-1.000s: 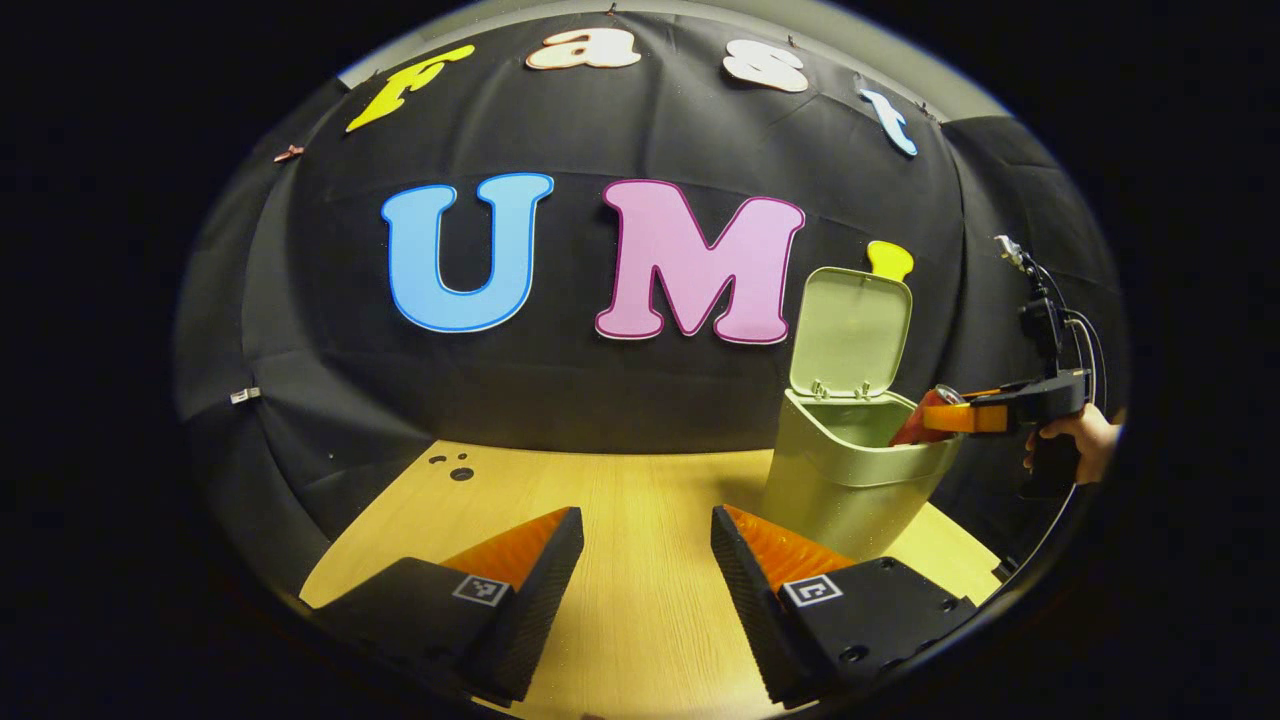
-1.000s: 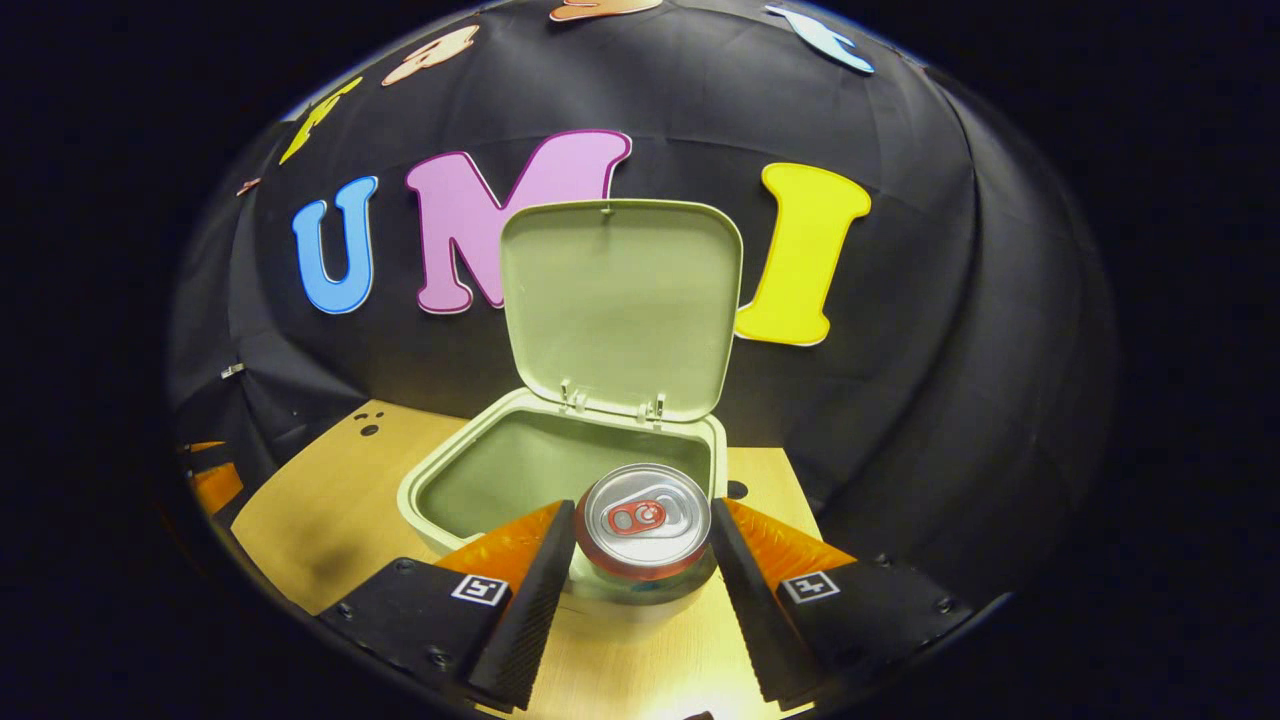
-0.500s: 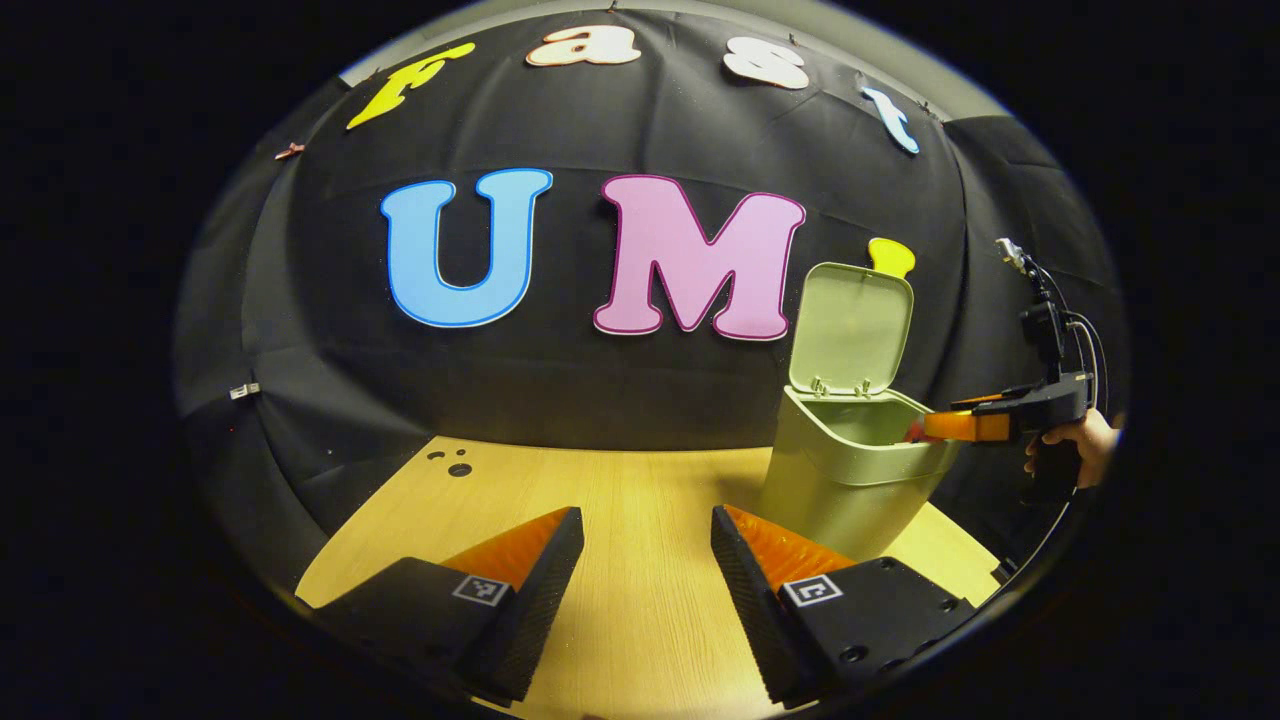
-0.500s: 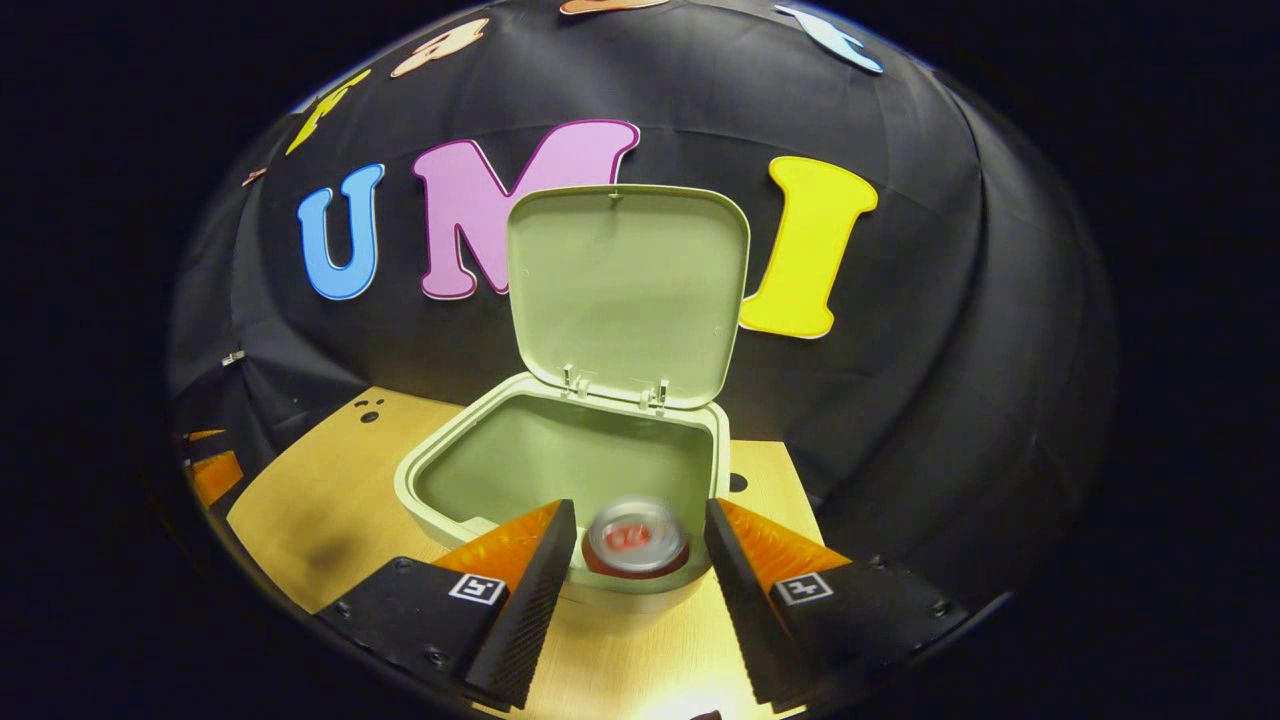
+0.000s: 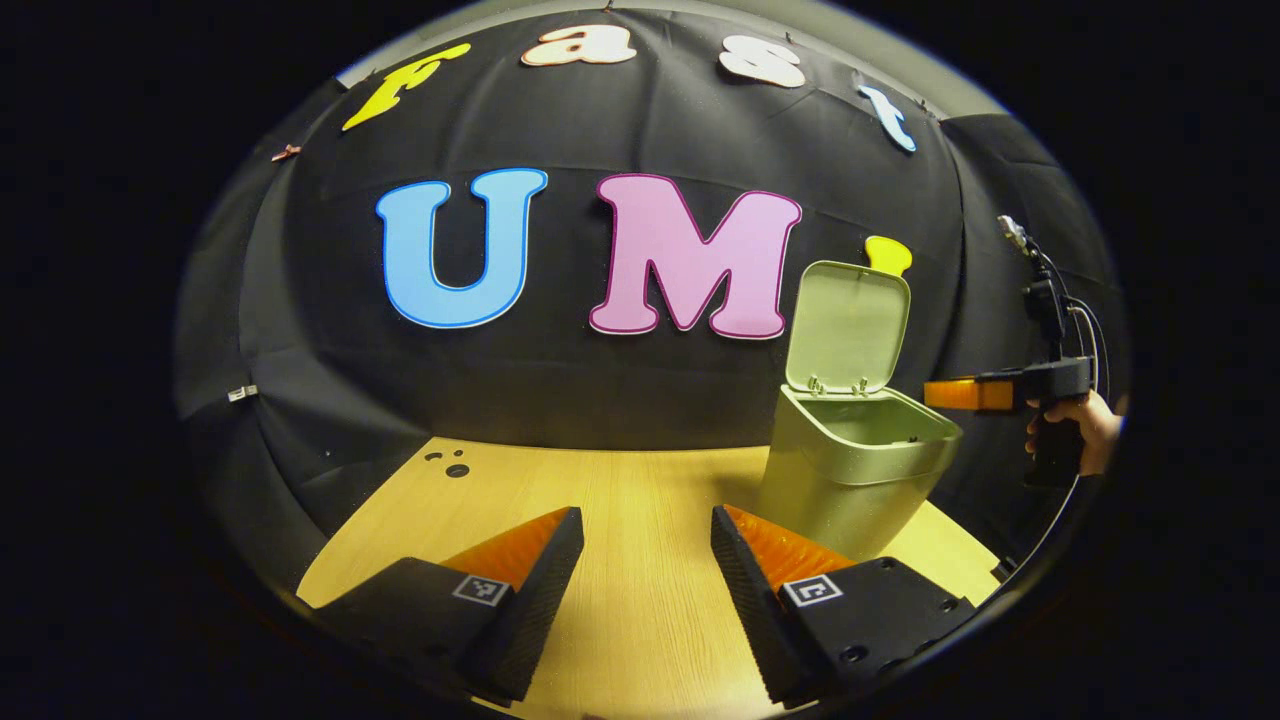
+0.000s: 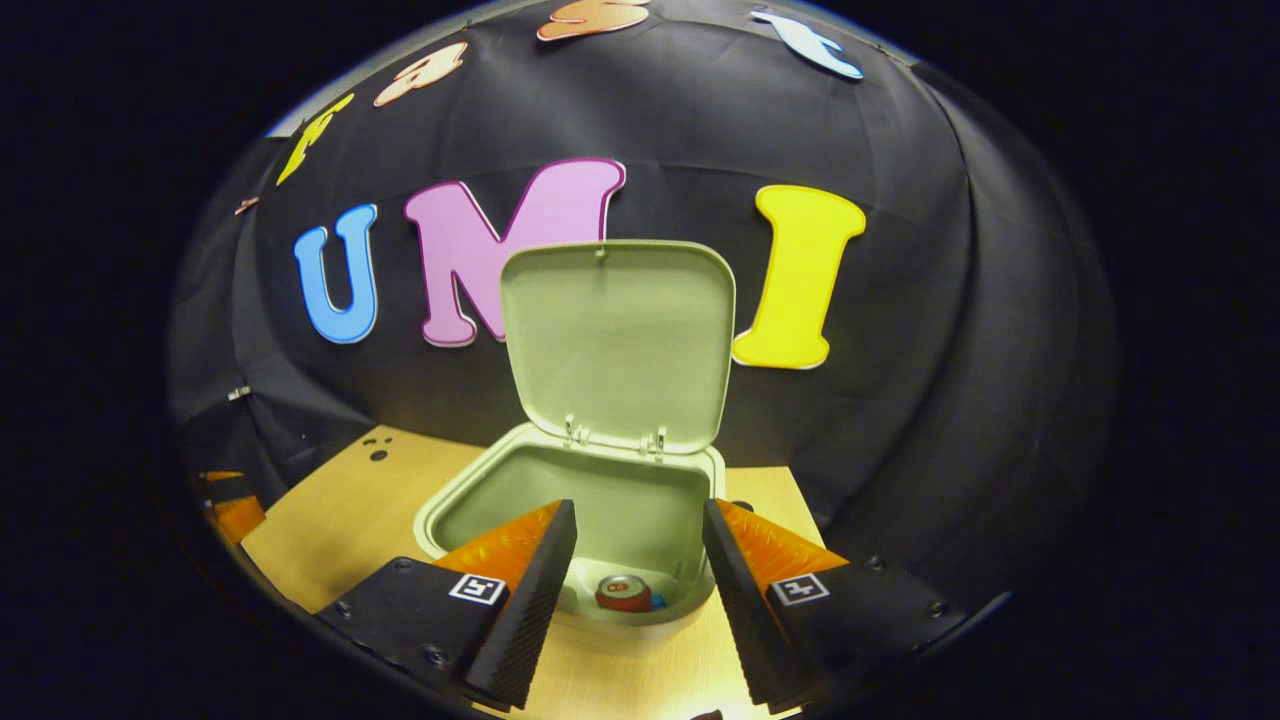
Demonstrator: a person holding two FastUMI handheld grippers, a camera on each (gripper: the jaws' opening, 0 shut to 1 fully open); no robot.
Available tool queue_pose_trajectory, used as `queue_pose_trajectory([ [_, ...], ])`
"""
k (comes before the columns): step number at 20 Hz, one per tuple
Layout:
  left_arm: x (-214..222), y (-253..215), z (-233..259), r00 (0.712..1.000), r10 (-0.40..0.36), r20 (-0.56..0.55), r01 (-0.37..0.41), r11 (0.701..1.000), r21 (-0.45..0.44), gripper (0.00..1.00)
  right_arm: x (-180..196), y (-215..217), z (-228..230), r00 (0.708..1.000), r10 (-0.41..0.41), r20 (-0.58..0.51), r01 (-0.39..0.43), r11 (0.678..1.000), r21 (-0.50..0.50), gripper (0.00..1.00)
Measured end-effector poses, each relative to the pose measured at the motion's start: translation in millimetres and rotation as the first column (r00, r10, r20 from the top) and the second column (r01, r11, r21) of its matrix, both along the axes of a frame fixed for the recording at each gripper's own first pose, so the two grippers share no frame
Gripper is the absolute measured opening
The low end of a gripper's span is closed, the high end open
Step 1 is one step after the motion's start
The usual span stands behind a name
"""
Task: Press the lid of the desktop garbage bin to open it, pick up the crumpled paper on the desktop and throw it into the bin, then pick up the pop can on the desktop and drop it into the bin, and finally close the garbage bin lid.
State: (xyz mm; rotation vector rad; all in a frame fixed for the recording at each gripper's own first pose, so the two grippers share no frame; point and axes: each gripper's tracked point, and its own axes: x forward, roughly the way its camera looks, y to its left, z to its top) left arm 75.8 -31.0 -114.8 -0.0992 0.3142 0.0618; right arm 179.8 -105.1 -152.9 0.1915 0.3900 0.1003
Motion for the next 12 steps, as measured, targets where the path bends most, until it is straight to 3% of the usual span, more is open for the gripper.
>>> queue_pose_trajectory([
  [5,-1.5,0.9,0.0,1.0,0.007,-0.005,-0.007,1.0,0.002,0.84,36.6,-4.8,48.5,0.992,-0.017,0.129,0.016,1.0,0.014,0.83],
  [11,-5.1,2.5,-1.1,1.0,0.023,-0.019,-0.022,1.0,0.014,0.84,84.5,-18.7,114.5,0.942,-0.075,0.326,0.063,0.997,0.046,0.88],
  [12,-5.4,1.2,-1.2,0.999,0.025,-0.021,-0.025,1.0,0.015,0.88,91.0,-22.8,123.2,0.934,-0.088,0.347,0.074,0.996,0.052,0.88],
])
